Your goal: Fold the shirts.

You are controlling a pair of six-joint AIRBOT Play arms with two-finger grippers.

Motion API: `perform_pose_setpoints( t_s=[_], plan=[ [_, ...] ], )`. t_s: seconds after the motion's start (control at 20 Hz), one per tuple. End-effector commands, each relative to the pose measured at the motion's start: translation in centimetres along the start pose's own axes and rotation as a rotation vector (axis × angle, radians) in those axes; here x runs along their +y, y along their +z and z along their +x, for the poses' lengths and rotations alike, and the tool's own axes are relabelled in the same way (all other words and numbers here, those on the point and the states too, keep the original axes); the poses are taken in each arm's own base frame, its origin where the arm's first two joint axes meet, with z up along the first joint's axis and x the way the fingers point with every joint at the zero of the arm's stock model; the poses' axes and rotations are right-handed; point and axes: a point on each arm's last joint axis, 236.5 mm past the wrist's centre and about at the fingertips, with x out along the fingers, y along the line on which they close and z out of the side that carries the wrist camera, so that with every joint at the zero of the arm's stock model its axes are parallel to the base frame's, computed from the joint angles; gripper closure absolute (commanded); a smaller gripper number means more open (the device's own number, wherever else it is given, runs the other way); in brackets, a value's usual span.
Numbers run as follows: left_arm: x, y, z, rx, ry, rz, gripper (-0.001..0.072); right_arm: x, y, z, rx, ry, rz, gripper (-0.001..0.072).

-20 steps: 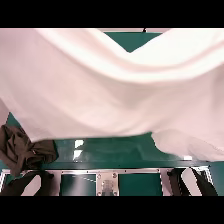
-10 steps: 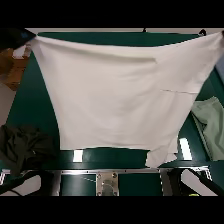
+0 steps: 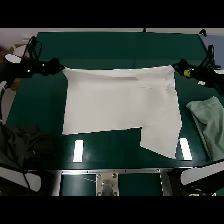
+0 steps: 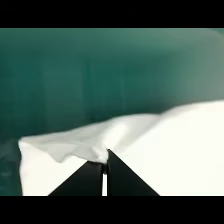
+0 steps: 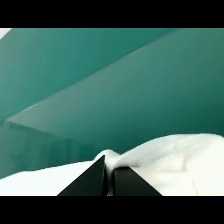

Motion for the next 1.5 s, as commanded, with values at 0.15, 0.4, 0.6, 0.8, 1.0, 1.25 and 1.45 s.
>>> perform_pose_setpoints(
  t_s=[0.15, 0.4, 0.6, 0.8, 1.0, 1.25, 1.45],
  plan=[
    [0.1, 5.3, -0.4, -0.151, 0.037, 0.035, 0.0688, 0.9, 4.6, 2.3, -0.059, 0.050, -0.043, 0.0692],
    [0.2, 6.0, 1.0, -0.133, 0.012, 0.004, 0.0689, 1.1, 5.7, 2.1, -0.082, 0.031, -0.082, 0.0692],
    [-0.1, 6.7, 1.4, -0.137, -0.006, 0.008, 0.0688, 0.8, 6.1, 2.0, -0.096, 0.015, -0.090, 0.0692],
    [-0.6, 5.4, 1.4, -0.076, -0.021, 0.027, 0.0688, 1.4, 5.4, 1.8, -0.054, 0.034, -0.117, 0.0692],
    [1.2, -0.7, 1.0, 0.185, 0.053, 0.022, 0.0688, -3.0, 1.8, -1.0, 0.166, -0.145, -0.208, 0.0694],
    [2.6, -4.5, 0.1, 0.348, 0.111, 0.027, 0.0688, -6.2, -2.3, -3.8, 0.374, -0.258, -0.281, 0.0695],
    [2.5, -7.9, 1.5, 0.422, 0.112, 0.013, 0.0688, -8.4, -6.4, -4.1, 0.477, -0.283, -0.238, 0.0694]
  ],
)
